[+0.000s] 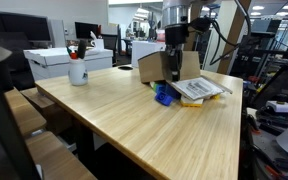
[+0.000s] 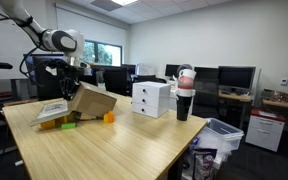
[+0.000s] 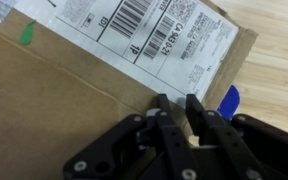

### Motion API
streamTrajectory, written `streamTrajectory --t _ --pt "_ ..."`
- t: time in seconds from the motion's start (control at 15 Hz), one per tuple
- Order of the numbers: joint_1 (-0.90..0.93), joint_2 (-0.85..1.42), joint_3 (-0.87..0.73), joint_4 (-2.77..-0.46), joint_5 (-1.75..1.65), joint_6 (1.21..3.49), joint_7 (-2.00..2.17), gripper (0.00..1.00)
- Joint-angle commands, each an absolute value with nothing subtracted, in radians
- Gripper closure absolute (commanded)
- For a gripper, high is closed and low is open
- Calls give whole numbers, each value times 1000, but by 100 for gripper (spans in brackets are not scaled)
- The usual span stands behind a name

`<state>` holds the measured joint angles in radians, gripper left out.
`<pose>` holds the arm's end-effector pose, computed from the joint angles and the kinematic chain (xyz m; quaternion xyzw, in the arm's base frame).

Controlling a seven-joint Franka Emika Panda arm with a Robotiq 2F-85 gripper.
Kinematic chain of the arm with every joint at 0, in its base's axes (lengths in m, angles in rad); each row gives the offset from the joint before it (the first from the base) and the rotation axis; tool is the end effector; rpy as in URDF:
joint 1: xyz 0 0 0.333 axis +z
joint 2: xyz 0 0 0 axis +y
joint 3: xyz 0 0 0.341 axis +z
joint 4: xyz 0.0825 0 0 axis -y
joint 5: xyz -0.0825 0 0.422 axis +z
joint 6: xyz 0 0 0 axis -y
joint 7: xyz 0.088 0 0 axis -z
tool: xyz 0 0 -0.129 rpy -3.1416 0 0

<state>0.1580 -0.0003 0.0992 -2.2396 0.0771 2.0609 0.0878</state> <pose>0.5097 0.1398 0.3348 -0.9935 -0.0632 0.0932 0.0165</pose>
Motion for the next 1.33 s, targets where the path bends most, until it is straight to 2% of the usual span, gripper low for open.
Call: streamTrajectory --t 0.0,0.47,0.6,1.27 --pt "147 -33 110 -2254 71 2086 56 48" --pt "141 -15 107 -2209 47 2170 43 5" --pt "139 -10 103 -2198 44 2189 39 0" --pt "94 84 57 -2102 -112 2253 100 0"
